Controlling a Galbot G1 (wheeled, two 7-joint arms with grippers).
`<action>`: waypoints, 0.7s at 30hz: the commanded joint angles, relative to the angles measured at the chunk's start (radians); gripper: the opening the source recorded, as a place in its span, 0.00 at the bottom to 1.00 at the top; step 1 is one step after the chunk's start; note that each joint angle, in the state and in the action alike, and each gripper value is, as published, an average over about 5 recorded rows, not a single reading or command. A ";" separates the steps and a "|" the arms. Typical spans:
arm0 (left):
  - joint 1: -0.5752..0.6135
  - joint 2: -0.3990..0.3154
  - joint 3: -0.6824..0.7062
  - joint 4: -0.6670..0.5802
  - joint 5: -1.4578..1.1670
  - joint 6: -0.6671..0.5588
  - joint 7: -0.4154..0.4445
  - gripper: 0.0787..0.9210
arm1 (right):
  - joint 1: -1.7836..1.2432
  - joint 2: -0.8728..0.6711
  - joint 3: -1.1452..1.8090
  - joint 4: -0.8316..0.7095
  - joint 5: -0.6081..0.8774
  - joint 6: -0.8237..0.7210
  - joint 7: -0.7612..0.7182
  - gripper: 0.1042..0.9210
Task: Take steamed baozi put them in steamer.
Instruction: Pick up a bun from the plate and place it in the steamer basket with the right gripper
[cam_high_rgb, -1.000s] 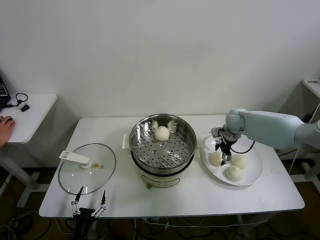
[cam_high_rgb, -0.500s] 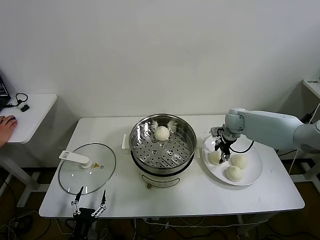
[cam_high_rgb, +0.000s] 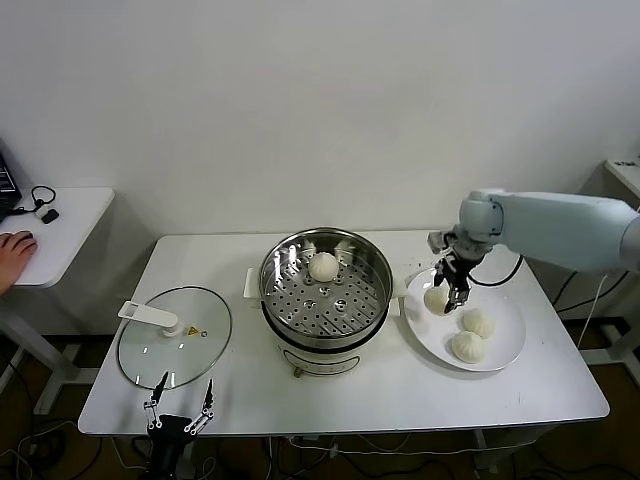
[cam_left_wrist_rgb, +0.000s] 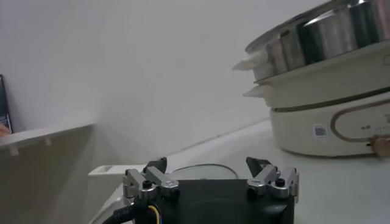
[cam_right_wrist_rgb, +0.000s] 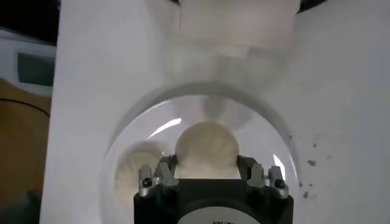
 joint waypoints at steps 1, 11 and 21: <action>-0.001 -0.002 0.005 0.000 0.004 0.000 0.000 0.88 | 0.396 0.035 -0.174 0.186 0.250 -0.001 -0.054 0.68; 0.006 -0.006 0.018 -0.016 0.009 0.001 0.000 0.88 | 0.472 0.204 -0.095 0.212 0.411 -0.044 -0.050 0.68; 0.014 -0.006 0.024 -0.037 0.014 0.002 0.000 0.88 | 0.273 0.355 0.020 0.136 0.426 -0.095 0.026 0.69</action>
